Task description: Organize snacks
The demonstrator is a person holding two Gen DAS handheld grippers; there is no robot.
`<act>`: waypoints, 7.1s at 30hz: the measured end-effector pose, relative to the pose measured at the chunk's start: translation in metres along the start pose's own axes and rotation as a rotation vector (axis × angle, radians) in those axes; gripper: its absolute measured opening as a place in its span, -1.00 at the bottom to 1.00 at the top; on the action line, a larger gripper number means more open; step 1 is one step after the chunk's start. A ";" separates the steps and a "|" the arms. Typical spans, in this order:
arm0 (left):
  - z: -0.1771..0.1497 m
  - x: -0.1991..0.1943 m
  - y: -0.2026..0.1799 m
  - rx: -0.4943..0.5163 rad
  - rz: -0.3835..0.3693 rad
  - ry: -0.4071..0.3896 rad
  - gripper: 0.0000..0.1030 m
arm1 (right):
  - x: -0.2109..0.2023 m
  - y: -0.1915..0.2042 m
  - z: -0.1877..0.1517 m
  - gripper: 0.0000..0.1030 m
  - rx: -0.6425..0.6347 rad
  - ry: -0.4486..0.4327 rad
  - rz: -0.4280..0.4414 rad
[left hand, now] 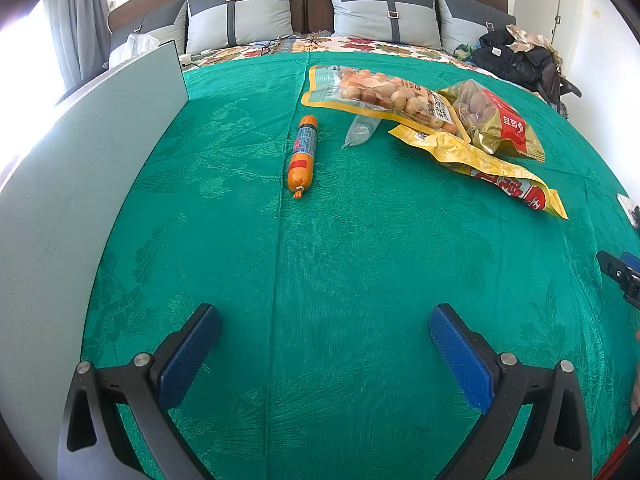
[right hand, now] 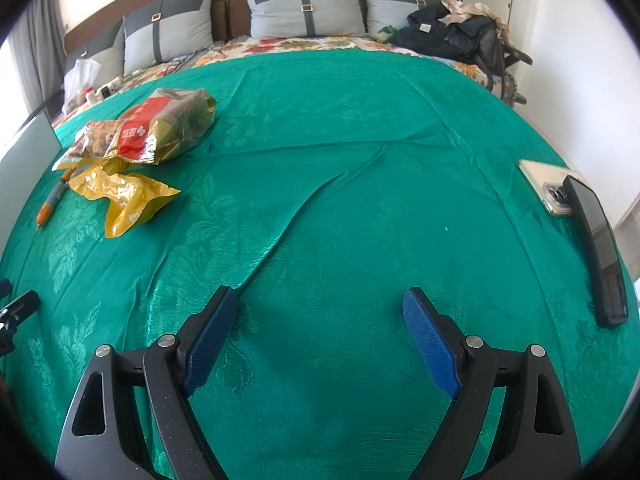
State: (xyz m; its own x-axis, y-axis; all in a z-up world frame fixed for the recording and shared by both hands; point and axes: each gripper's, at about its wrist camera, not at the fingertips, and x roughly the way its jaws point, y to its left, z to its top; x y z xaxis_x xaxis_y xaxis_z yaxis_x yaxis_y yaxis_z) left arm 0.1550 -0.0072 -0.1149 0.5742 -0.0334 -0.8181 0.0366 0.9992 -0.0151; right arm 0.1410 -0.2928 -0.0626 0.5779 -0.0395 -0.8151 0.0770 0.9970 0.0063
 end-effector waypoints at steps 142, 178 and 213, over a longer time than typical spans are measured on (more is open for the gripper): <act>0.020 0.018 0.033 -0.016 0.011 -0.003 1.00 | 0.003 0.004 0.002 0.73 0.003 -0.003 -0.001; 0.019 0.017 0.033 -0.017 0.010 -0.004 1.00 | 0.043 0.160 0.063 0.59 -0.508 0.097 0.251; 0.009 -0.035 0.025 0.030 -0.198 0.155 -0.71 | -0.025 0.053 0.005 -0.18 -0.171 0.311 0.347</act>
State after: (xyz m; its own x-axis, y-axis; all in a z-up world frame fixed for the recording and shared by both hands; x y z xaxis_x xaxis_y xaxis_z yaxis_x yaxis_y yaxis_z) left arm 0.1434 0.0186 -0.0815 0.4214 -0.2227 -0.8791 0.1615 0.9723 -0.1689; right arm 0.1345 -0.2393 -0.0393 0.2744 0.2922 -0.9161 -0.2264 0.9455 0.2338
